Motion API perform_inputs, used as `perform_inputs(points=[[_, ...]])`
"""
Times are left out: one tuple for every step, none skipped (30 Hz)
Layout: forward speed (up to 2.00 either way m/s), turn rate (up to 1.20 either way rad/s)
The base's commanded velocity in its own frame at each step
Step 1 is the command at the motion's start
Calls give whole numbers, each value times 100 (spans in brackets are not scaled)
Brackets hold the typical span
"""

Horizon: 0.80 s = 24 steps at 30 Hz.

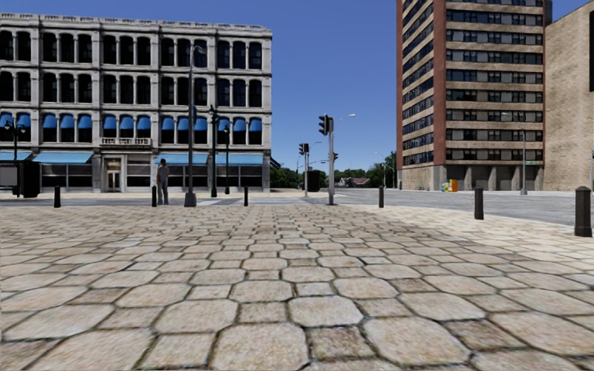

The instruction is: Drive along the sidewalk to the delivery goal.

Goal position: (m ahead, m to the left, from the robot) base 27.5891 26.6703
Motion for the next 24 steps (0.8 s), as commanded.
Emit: perform_inputs(points=[[188, 0], [189, 1], [189, 9], [189, 9], [190, 17], [190, 19], [190, 19], [190, 20], [190, 20], [190, 20], [190, 20], [190, 20], [190, 20], [190, 20], [190, 18], [190, 17], [190, 17], [190, 17], [190, 17], [190, 17], [190, 17], [190, 17], [190, 17], [190, 17]])
